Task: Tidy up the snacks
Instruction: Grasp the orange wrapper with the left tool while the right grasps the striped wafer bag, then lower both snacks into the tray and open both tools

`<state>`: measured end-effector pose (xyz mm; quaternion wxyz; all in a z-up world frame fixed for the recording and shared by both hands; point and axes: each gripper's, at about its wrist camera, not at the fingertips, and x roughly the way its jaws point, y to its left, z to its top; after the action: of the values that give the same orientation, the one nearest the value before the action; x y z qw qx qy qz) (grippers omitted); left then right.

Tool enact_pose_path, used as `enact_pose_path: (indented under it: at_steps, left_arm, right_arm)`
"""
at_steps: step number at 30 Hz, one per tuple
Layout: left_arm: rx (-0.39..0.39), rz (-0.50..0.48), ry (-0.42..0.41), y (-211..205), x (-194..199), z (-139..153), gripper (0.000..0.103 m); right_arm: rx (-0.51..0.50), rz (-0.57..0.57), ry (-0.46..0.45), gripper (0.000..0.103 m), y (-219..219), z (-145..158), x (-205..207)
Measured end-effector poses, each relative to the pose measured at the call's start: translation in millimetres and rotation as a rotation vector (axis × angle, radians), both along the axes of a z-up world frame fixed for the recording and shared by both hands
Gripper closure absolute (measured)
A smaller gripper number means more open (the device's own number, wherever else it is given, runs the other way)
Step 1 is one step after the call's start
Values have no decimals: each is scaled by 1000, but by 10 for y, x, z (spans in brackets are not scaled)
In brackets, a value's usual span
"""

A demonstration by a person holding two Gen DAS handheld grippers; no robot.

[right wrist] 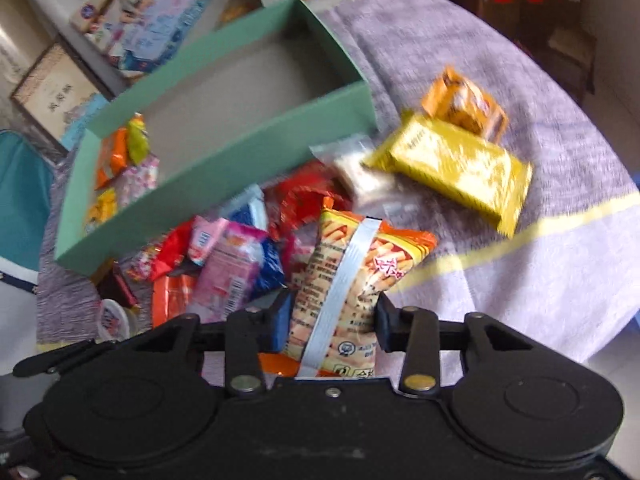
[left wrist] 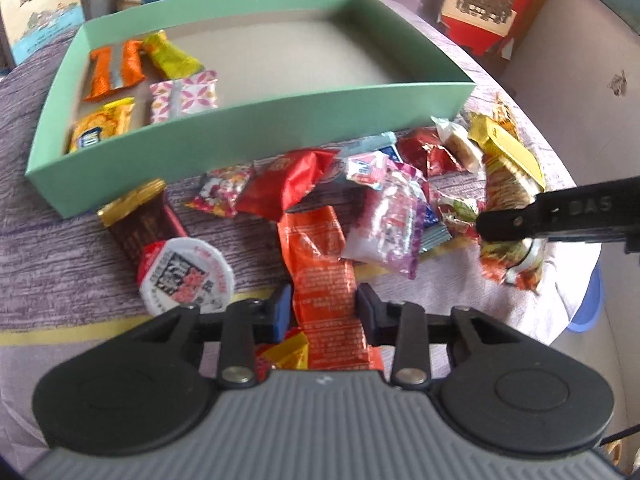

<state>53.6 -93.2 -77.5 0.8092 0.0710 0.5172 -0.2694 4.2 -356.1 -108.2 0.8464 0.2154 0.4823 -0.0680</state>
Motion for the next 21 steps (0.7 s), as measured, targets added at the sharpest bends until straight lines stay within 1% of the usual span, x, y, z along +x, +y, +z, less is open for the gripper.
enact_pose_path:
  at_steps: [4, 8, 13, 17, 21]
  left_arm:
    - [1, 4, -4, 57, -43, 110, 69]
    - [-24, 21, -20, 101, -53, 292, 69]
    - [-53, 61, -62, 140, 50, 528, 69]
    - [-67, 86, -73, 163, 118, 640, 69]
    - [-65, 108, -103, 116, 277, 730, 69]
  right_arm:
    - [3, 36, -45, 63, 18, 130, -20]
    - [14, 93, -83, 63, 47, 217, 25]
    - [19, 143, -138, 63, 102, 386, 160]
    - [27, 168, -158, 63, 114, 443, 275]
    - [26, 191, -188, 63, 126, 533, 473]
